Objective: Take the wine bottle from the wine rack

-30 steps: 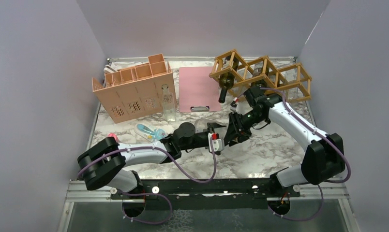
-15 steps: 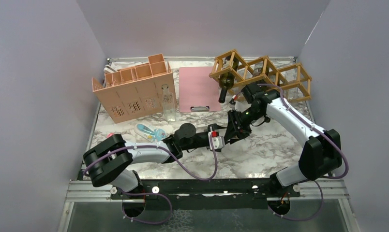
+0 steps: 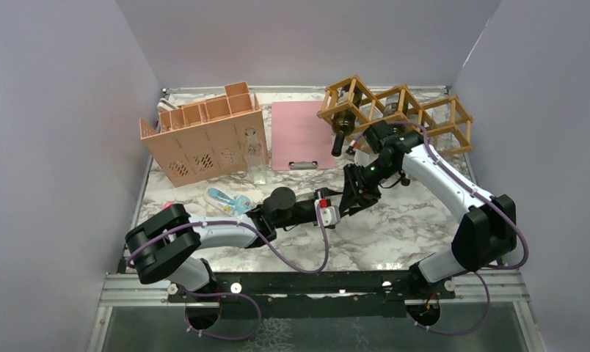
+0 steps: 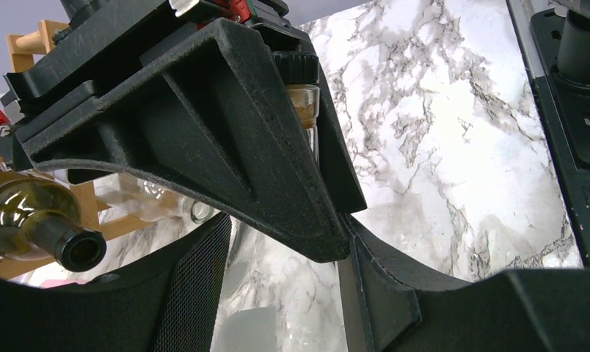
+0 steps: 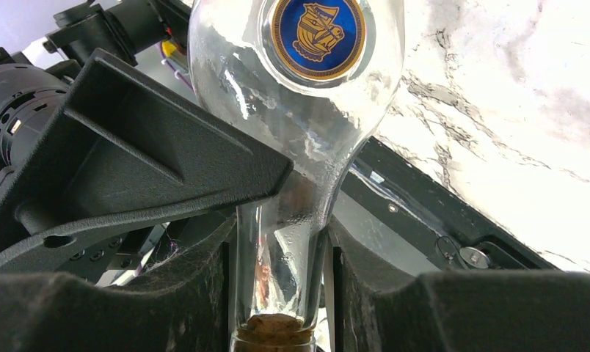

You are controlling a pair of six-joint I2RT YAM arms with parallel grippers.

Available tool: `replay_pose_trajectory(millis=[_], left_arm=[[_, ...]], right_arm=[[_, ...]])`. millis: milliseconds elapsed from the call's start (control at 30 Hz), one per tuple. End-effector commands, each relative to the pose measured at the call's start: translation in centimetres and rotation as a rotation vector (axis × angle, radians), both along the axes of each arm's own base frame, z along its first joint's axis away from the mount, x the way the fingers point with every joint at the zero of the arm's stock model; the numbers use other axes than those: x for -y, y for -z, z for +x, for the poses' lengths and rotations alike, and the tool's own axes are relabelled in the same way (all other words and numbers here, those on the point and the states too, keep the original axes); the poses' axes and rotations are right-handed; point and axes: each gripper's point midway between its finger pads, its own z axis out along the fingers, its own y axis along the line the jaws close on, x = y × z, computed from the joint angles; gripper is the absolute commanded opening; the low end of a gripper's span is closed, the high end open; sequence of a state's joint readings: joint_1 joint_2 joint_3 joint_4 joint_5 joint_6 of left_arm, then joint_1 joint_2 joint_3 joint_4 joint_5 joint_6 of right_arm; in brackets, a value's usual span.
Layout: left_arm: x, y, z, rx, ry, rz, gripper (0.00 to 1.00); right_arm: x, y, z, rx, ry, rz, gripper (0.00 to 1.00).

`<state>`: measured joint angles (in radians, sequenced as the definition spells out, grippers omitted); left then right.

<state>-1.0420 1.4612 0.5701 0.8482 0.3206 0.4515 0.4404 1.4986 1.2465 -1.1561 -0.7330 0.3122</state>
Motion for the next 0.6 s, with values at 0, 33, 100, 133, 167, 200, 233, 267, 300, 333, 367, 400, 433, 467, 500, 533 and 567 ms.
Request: replay_pose_trajectory(millis=[0, 33, 100, 133, 167, 200, 233, 267, 300, 333, 367, 400, 433, 467, 500, 533, 567], left_arm=[[0.7, -0.2, -2.5, -0.050, 0.085, -0.027, 0.48], [0.7, -0.2, -2.5, -0.049, 0.084, -0.027, 0.48], [0.7, -0.2, -2.4, -0.049, 0.080, -0.028, 0.48], [0.7, -0.3, -2.5, -0.050, 0.082, -0.029, 0.48], [0.7, -0.4, -2.5, -0.051, 0.083, -0.031, 0.47], [0.7, -0.5, -2.6, -0.054, 0.084, -0.034, 0.47], [0.7, -0.6, -2.6, -0.056, 0.084, -0.037, 0.47], [0.7, -0.7, -2.7, -0.062, 0.085, -0.041, 0.47], [0.8, -1.0, -2.7, -0.067, 0.080, -0.049, 0.47], [0.8, -1.2, -2.6, -0.075, 0.076, -0.055, 0.48], [0.9, -1.3, -2.5, -0.082, 0.071, -0.060, 0.49], [1.0, -1.4, -2.5, -0.090, 0.069, -0.064, 0.50], [1.1, -1.5, -2.4, -0.098, 0.065, -0.067, 0.52], [1.2, -1.6, -2.4, -0.109, 0.063, -0.071, 0.53], [1.2, -1.5, -2.4, -0.119, 0.063, -0.072, 0.53], [1.3, -1.5, -2.5, -0.124, 0.068, -0.073, 0.54], [1.4, -1.6, -2.5, -0.127, 0.069, -0.075, 0.54]], right_arm=[[-4.3, -6.2, 0.2, 0.121, -0.124, 0.311, 0.35], [-4.3, -6.3, 0.2, 0.123, -0.125, 0.310, 0.35], [-4.3, -6.7, 0.3, 0.133, -0.128, 0.312, 0.36], [-4.3, -7.0, 0.3, 0.138, -0.129, 0.312, 0.35], [-4.3, -7.2, 0.3, 0.137, -0.128, 0.310, 0.36], [-4.3, -7.4, 0.3, 0.139, -0.129, 0.310, 0.35], [-4.4, -7.6, 0.3, 0.140, -0.131, 0.311, 0.35], [-4.4, -7.8, 0.3, 0.141, -0.133, 0.311, 0.35], [-4.6, -8.0, 0.2, 0.140, -0.136, 0.313, 0.34], [-4.7, -8.2, 0.0, 0.140, -0.142, 0.315, 0.34], [-4.8, -8.4, -0.1, 0.143, -0.149, 0.318, 0.34], [-5.0, -8.6, -0.2, 0.146, -0.155, 0.320, 0.34], [-5.1, -8.8, -0.3, 0.150, -0.161, 0.323, 0.34], [-5.2, -8.9, -0.3, 0.153, -0.165, 0.324, 0.34], [-5.3, -9.0, -0.4, 0.152, -0.169, 0.325, 0.34], [-5.5, -9.0, -0.4, 0.154, -0.173, 0.328, 0.34], [-5.5, -9.0, -0.5, 0.155, -0.177, 0.329, 0.34]])
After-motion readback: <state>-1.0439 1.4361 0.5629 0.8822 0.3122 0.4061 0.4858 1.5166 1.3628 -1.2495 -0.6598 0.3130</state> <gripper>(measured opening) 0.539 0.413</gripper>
